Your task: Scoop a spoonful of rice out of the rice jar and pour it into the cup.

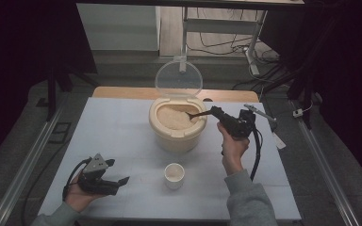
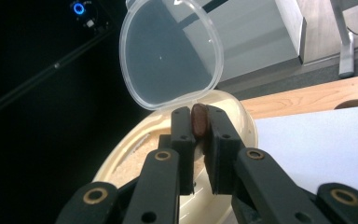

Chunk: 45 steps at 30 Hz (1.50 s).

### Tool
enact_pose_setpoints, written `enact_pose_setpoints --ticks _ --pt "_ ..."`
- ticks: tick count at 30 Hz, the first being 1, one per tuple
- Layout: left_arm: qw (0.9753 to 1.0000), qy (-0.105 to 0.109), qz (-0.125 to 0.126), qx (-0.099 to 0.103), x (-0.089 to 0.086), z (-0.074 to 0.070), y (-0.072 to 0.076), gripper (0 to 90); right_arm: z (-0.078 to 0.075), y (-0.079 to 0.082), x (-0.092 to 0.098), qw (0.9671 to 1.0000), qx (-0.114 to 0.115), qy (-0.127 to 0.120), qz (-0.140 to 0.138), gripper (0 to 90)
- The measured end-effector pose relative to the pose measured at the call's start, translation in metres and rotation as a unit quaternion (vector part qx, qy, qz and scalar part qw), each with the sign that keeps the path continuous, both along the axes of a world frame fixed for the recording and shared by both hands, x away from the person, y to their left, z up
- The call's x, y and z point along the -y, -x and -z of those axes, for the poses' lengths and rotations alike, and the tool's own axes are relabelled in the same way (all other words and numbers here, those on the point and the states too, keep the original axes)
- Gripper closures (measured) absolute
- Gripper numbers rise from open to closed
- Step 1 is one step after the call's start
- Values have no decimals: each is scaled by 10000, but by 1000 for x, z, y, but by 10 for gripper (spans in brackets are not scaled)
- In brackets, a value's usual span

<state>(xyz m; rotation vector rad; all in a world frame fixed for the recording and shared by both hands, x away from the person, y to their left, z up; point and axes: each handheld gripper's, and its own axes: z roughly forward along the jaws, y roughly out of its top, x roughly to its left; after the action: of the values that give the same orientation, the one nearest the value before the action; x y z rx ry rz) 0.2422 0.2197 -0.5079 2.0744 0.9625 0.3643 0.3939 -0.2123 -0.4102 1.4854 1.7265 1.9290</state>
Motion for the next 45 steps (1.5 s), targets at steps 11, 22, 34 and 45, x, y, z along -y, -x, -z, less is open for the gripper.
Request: enact_pose_setpoints --ticks 11,22,34,45 --pt "10000 -11 9 17 0 0 0 136 -1 -2 10 9971 -478 -582 64 838" --pt "10000 -76 17 44 1 0 0 137 -2 -4 20 9934 -664 -935 44 838" --pt "9999 -101 17 62 2 0 0 138 -1 -6 28 9879 -924 -1244 -49 838" --pt "9999 -109 16 61 2 0 0 138 1 -7 31 9828 -1090 -1489 -110 837"
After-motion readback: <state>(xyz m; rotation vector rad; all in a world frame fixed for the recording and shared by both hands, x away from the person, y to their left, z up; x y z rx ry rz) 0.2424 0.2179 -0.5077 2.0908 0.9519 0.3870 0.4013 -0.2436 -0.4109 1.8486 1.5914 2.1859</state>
